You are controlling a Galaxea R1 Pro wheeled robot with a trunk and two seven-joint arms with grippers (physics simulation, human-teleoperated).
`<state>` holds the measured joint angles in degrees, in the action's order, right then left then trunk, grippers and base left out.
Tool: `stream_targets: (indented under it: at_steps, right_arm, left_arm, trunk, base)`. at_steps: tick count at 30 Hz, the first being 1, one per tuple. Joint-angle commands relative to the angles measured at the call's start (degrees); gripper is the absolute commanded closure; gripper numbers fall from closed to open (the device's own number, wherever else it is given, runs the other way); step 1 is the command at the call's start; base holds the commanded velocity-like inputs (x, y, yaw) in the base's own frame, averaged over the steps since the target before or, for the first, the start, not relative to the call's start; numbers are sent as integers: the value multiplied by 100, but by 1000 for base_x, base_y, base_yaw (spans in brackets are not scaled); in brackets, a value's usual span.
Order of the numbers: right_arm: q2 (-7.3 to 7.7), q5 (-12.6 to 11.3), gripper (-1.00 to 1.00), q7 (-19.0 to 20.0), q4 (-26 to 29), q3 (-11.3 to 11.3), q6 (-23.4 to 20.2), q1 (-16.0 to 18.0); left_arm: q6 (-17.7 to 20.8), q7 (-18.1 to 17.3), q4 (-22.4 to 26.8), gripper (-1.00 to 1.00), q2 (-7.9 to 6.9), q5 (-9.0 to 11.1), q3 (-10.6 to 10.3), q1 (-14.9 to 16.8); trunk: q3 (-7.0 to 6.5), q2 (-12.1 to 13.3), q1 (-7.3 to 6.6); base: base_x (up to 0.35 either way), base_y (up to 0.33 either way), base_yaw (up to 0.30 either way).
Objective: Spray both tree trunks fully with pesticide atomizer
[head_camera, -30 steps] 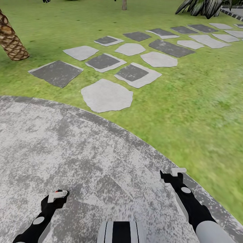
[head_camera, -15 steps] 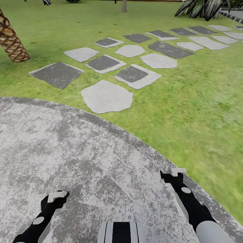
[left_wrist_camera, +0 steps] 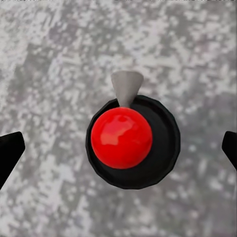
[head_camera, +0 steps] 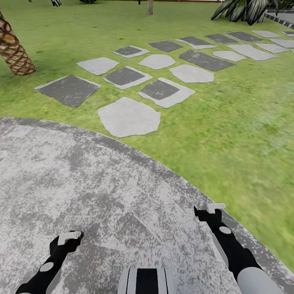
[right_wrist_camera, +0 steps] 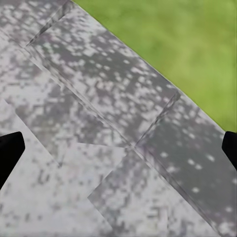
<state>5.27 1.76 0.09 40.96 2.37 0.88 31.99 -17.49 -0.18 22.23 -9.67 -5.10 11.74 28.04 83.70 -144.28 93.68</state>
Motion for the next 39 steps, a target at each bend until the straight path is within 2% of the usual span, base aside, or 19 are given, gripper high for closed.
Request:
stream_targets:
  at_steps: [1,31,32,39]
  right_arm:
    - [0,0,-100,0,0,0,0,0]
    - [-3,2,-100,0,0,0,-8,0]
    - [-1,3,-100,0,0,0,-7,0]
    - [0,8,-100,0,0,0,-9,0]
  left_arm:
    - [0,0,-1,-100,0,0,1,0]
    - [8,-9,1,-100,0,0,-5,0]
    - [13,-6,1,100,0,0,-5,0]
    - [17,-8,1,100,1,0,2,0]
  trunk:
    - [0,0,0]
    - [0,0,0]
    - [0,0,0]
    - [0,0,0]
  base:
    - [0,0,-9]
    - [0,0,-5]
    - [0,0,0]
    - [0,0,0]
